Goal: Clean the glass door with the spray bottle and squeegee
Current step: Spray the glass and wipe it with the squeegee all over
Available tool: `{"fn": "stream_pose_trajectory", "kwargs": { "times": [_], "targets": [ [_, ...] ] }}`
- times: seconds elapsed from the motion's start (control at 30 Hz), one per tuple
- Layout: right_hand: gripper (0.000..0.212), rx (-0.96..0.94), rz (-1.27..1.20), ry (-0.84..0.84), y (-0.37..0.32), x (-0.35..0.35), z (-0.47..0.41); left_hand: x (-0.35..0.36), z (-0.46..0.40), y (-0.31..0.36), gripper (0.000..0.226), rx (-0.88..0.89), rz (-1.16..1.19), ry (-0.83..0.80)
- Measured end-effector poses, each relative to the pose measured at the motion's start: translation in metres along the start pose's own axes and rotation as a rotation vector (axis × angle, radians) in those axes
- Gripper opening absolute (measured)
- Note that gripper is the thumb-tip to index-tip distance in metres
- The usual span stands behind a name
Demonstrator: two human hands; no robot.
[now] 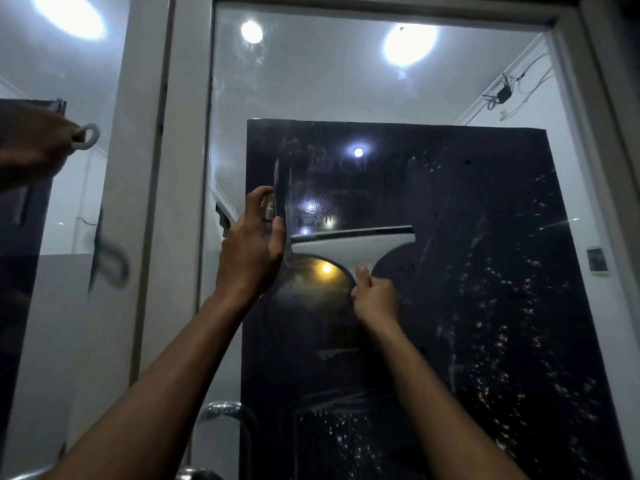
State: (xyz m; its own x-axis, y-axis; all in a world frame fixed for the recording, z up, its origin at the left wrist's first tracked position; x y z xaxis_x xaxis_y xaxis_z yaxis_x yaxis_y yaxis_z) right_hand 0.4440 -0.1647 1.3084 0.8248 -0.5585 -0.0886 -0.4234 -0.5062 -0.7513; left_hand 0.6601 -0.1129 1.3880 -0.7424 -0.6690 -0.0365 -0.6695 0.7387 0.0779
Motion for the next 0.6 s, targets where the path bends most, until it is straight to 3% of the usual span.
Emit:
{"fn": "stream_pose_trajectory", "kwargs": {
  "times": [0.17, 0.33, 0.5, 0.6],
  "targets": [
    [0.06, -0.031, 0.028, -0.037, 0.015, -0.016, 0.028, -0.001, 0.009, 0.003, 0.047, -0.018, -0.015, -0.015],
    [0.059, -0.311, 0.192, 0.03, -0.032, -0.036, 0.011, -0.007, 0.009, 0.003, 0.045, -0.033, -0.016, -0.034],
    [0.062, -0.589, 0.578, -0.266, -0.099, -0.012, -0.029, -0.009, 0.008, 0.003, 0.044, -0.028, -0.032, -0.006],
    [0.063, -0.622, 0.789, -0.388, -0.116, 0.005, -0.047, -0.003, 0.011, 0.003, 0.046, -0.033, -0.014, -0.021]
  ]
}}
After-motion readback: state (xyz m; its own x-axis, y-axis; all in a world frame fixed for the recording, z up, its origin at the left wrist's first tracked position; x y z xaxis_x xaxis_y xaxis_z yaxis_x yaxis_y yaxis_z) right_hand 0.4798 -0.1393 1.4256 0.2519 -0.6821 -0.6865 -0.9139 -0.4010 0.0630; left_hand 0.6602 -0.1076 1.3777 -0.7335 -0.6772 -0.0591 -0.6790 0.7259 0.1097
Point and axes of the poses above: each hand's wrist, its own z-axis away from the middle knuckle, its own x-axis out of the palm, y = z × x, the point moved 6 cm from there along -z, towards the middle knuckle, and after that the axes turned 2 degrees about -y, right-handed, at the moved point
